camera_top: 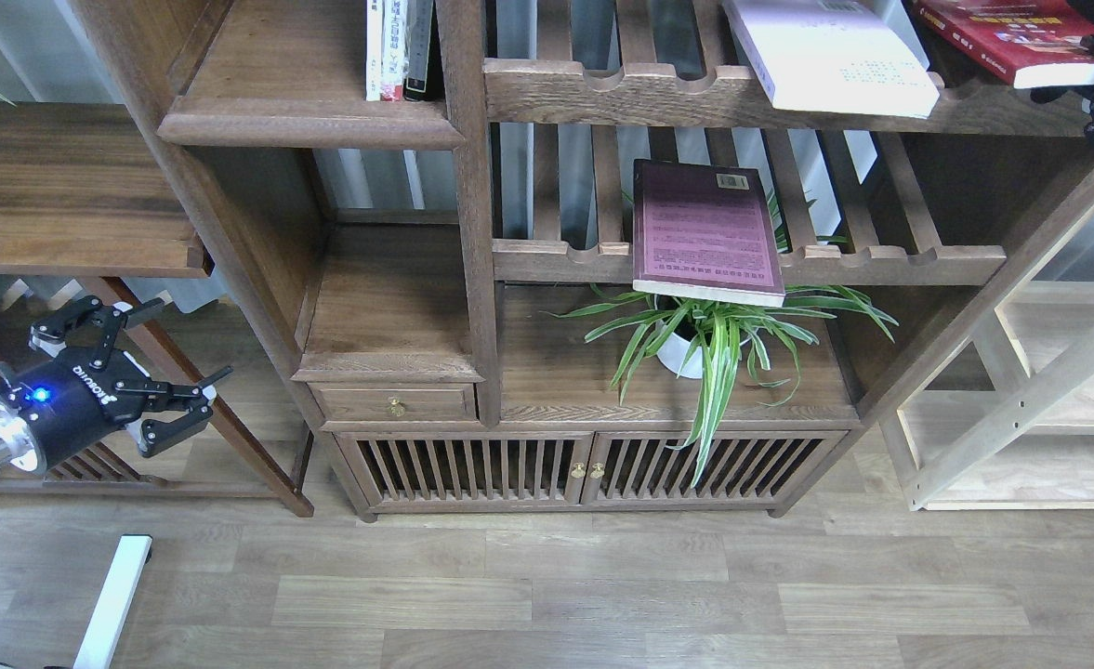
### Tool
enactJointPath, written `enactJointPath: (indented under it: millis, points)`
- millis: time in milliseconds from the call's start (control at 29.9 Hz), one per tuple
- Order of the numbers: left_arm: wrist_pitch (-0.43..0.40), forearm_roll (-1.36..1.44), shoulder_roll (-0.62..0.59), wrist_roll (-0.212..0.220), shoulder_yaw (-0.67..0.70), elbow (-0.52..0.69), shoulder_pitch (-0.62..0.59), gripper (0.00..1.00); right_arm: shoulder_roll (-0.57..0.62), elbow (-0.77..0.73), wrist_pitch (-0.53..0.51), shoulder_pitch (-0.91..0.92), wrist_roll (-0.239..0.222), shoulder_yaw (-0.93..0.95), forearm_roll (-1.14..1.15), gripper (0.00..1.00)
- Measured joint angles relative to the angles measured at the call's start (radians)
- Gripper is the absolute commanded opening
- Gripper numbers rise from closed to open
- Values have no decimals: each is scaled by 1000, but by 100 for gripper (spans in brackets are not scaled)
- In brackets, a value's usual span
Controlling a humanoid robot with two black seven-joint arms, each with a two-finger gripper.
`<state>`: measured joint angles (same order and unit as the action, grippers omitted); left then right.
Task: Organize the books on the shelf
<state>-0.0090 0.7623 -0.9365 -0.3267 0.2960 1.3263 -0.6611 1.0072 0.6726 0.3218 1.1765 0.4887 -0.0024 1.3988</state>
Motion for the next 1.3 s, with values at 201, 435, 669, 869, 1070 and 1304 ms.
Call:
enactJointPath:
  millis: [201,435,669,869,1070,1304]
  points:
    - [6,0,-1,0,-1,-4,1,98,11,3,-15,0,0,9,-17,2]
    - [7,0,-1,0,-2,-4,5,98,87,77,-50,15,0,21,-164,2]
    - [7,0,0,0,-2,-6,14,98,191,180,-114,25,0,33,-254,2]
    - [9,0,6,-3,-2,-12,16,98,258,257,-117,14,0,30,-262,2]
    - [9,0,15,-5,-2,-20,16,98,310,330,-118,6,0,23,-262,2]
    - [9,0,16,-5,-2,-21,16,98,376,402,-118,5,0,23,-305,2]
